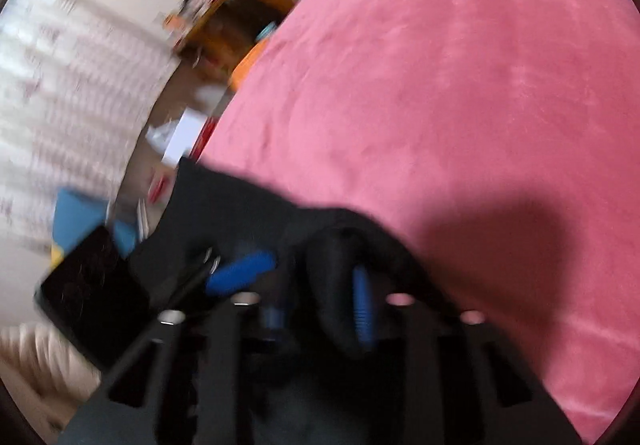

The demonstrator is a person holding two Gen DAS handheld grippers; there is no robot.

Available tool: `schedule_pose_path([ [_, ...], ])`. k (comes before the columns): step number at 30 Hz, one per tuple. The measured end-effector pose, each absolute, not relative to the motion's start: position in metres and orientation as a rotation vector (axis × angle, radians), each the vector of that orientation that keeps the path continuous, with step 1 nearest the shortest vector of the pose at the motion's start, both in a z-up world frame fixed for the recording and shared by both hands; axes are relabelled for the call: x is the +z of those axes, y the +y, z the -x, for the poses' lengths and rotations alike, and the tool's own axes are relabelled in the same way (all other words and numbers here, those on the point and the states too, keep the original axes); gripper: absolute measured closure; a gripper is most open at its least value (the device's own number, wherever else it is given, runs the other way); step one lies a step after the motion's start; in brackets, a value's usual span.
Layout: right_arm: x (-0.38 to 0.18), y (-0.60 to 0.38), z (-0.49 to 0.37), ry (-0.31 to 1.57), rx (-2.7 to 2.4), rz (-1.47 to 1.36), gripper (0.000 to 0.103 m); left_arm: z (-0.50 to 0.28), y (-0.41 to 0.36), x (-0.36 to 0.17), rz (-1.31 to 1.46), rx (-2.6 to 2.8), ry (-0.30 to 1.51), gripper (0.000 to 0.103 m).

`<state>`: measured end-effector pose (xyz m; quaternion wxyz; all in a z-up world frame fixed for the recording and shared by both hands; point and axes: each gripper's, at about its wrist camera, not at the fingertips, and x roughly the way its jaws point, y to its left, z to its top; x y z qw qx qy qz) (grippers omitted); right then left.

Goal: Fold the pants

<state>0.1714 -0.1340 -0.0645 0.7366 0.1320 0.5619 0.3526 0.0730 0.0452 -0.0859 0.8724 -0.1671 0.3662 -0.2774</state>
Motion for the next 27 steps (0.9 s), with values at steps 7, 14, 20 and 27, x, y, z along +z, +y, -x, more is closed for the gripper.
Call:
schedule_pose_path([
  [7,-0.052,-0.18,-0.156,0.993,0.692,-0.537,0.099,-0.072,0.048,-0.086,0.374,-0.604,0.753,0.02],
  [14,-0.061,-0.178,-0.161,0.995,0.615,-0.489,0.098,-0.076,0.045,-0.086,0.36,-0.592,0.774,0.02],
  [20,-0.015,-0.21,-0.11,0.768,0.48,-0.424,0.046,-0.081,0.036,-0.071,0.337,-0.512,0.82,0.02],
  [27,-0.035,-0.274,-0.054,0.857,0.348,-0.44,0.083,-0.105,0.003,-0.056,0.097,-0.408,0.849,0.054],
])
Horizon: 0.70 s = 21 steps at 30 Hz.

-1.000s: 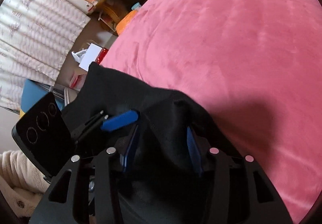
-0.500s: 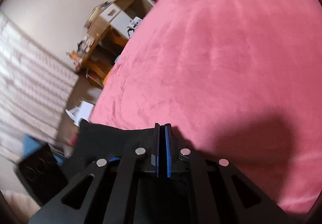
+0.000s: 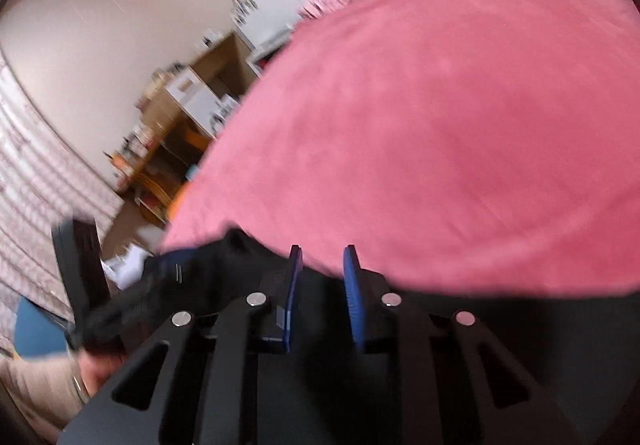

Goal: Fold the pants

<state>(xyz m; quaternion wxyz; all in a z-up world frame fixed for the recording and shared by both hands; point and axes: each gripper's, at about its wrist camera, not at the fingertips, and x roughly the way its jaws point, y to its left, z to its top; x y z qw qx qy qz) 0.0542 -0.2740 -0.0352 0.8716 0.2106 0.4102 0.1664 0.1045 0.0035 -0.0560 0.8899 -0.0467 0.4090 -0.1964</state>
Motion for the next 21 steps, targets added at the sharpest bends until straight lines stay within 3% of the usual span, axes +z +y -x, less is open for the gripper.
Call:
schedule_pose_path([
  [2,-0.043,-0.276,-0.046,0.891,0.305,-0.39,0.084,-0.119,-0.005,-0.066,0.033,-0.379,0.874,0.057],
  [4,-0.052,-0.284,-0.04,0.896,0.261,-0.387,0.093,-0.131,-0.008,-0.076,0.014,-0.365,0.884,0.057],
  [7,-0.066,-0.298,-0.043,0.88,0.218,-0.408,0.099,-0.145,-0.013,-0.086,-0.014,-0.35,0.863,0.054],
  [14,-0.075,-0.303,-0.033,0.813,0.256,-0.469,0.098,-0.154,-0.008,-0.091,0.012,-0.366,0.86,0.053],
  [15,-0.072,-0.31,-0.03,0.826,0.268,-0.528,0.092,-0.153,-0.005,-0.091,0.028,-0.376,0.859,0.052],
  [18,-0.049,-0.33,-0.007,0.796,0.238,-0.599,0.051,-0.138,0.005,-0.083,0.083,-0.405,0.857,0.042],
  [21,-0.029,-0.353,0.02,0.767,0.17,-0.562,0.05,-0.117,0.018,-0.074,0.144,-0.415,0.843,0.024],
])
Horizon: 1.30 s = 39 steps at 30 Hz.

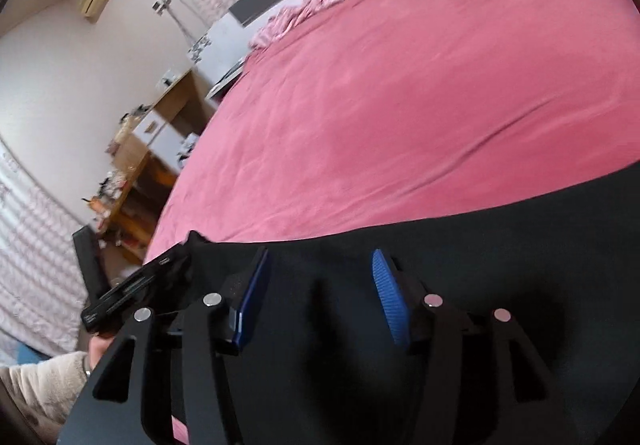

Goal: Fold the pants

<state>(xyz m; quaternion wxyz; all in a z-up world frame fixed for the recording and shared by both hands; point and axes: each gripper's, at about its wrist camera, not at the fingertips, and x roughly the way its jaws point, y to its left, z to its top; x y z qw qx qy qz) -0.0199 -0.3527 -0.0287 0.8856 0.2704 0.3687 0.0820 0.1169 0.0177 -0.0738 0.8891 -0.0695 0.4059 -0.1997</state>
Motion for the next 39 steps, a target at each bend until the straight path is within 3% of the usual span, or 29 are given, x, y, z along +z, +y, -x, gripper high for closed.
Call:
schedule_pose_path([
  [8,-0.033,-0.482,0.125,0.696,-0.233,-0.81,0.05,-0.076,0.018,-0.08,0.088,-0.412,0.801,0.018],
  [11,-0.052,-0.529,0.164,0.623,-0.431,-0.961,0.05,-0.074,0.012,-0.08,0.059,-0.426,0.8,0.011],
  [13,-0.065,-0.556,0.184,0.572,-0.526,-1.034,0.06,-0.075,0.013,-0.082,0.058,-0.426,0.807,0.011],
  [20,-0.08,-0.606,0.197,0.468,-0.546,-1.125,0.061,-0.071,0.02,-0.083,0.092,-0.443,0.797,0.011],
  [21,-0.078,-0.605,0.198,0.469,-0.546,-1.106,0.067,-0.071,0.019,-0.083,0.089,-0.442,0.797,0.011],
  [22,-0.076,-0.603,0.194,0.488,-0.561,-1.069,0.081,-0.07,0.018,-0.083,0.081,-0.438,0.798,0.011],
  [25,-0.068,-0.602,0.199,0.507,-0.58,-1.053,0.088,-0.07,0.014,-0.083,0.062,-0.431,0.803,0.01],
  [32,-0.082,-0.595,0.207,0.518,-0.605,-1.055,0.087,-0.07,0.012,-0.084,0.057,-0.433,0.806,0.008],
  [35,-0.086,-0.597,0.205,0.504,-0.605,-1.06,0.078,-0.071,0.011,-0.084,0.049,-0.437,0.81,0.007],
  [37,-0.074,-0.592,0.206,0.497,-0.659,-1.037,0.066,-0.07,0.011,-0.083,0.041,-0.432,0.81,0.007],
  [39,-0.048,-0.579,0.208,0.448,-0.72,-0.921,0.066,-0.066,0.006,-0.078,0.003,-0.396,0.807,0.007],
])
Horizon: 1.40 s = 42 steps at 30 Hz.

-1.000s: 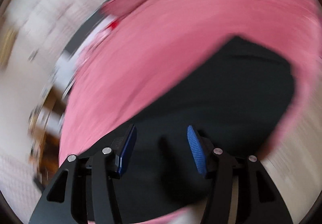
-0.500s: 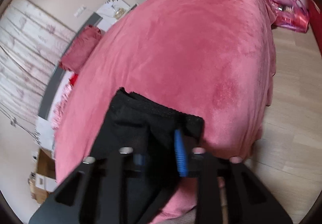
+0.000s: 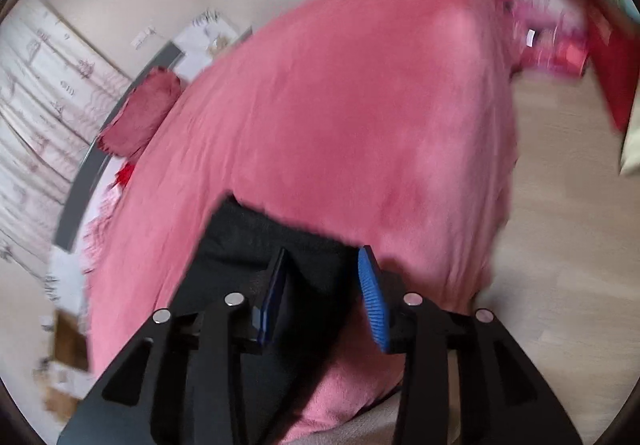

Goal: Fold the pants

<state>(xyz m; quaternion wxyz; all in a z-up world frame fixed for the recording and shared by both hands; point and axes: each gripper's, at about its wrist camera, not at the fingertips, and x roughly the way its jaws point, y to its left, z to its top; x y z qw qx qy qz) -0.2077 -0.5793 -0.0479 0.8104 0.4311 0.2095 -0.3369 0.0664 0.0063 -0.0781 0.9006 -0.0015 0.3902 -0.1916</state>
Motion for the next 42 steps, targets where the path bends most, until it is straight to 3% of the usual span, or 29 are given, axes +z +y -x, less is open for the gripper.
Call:
schedule_pose_path([
  [2,-0.026,-0.562,0.195,0.445,-0.666,-0.766,0.069,-0.062,-0.001,-0.07,-0.008,-0.389,0.791,0.007],
  [4,-0.014,-0.543,0.168,0.508,-0.581,-0.603,0.079,-0.059,-0.013,-0.062,0.001,-0.445,0.756,0.007],
  [6,-0.018,-0.531,0.135,0.614,-0.506,-0.511,0.083,-0.062,-0.03,-0.057,-0.05,-0.462,0.75,0.007],
  [9,-0.035,-0.54,0.107,0.695,-0.507,-0.525,0.083,-0.083,-0.052,-0.06,-0.095,-0.464,0.788,0.01],
  [15,-0.063,-0.578,0.074,0.795,-0.568,-0.572,0.103,-0.135,-0.051,-0.09,-0.071,-0.371,0.916,0.006],
  [21,-0.064,-0.579,0.071,0.791,-0.578,-0.531,0.103,-0.136,-0.054,-0.094,-0.096,-0.376,0.895,0.004],
  [23,-0.061,-0.58,0.084,0.739,-0.556,-0.61,0.096,-0.135,-0.049,-0.092,-0.072,-0.391,0.891,0.004],
  [25,-0.052,-0.581,0.108,0.633,-0.515,-0.752,0.047,-0.131,-0.044,-0.087,-0.045,-0.411,0.881,0.004],
  [26,-0.046,-0.579,0.122,0.578,-0.522,-0.783,0.04,-0.127,-0.042,-0.085,-0.035,-0.417,0.878,0.004],
  [31,-0.031,-0.565,0.179,0.509,-0.575,-0.778,0.037,-0.099,-0.023,-0.078,0.004,-0.428,0.863,0.004],
  [38,-0.073,-0.584,0.238,0.435,-0.552,-1.115,0.035,-0.062,0.005,-0.072,0.056,-0.421,0.81,0.004],
  [42,-0.084,-0.587,0.234,0.457,-0.5,-1.148,0.039,-0.051,0.006,-0.072,0.045,-0.414,0.831,0.004],
])
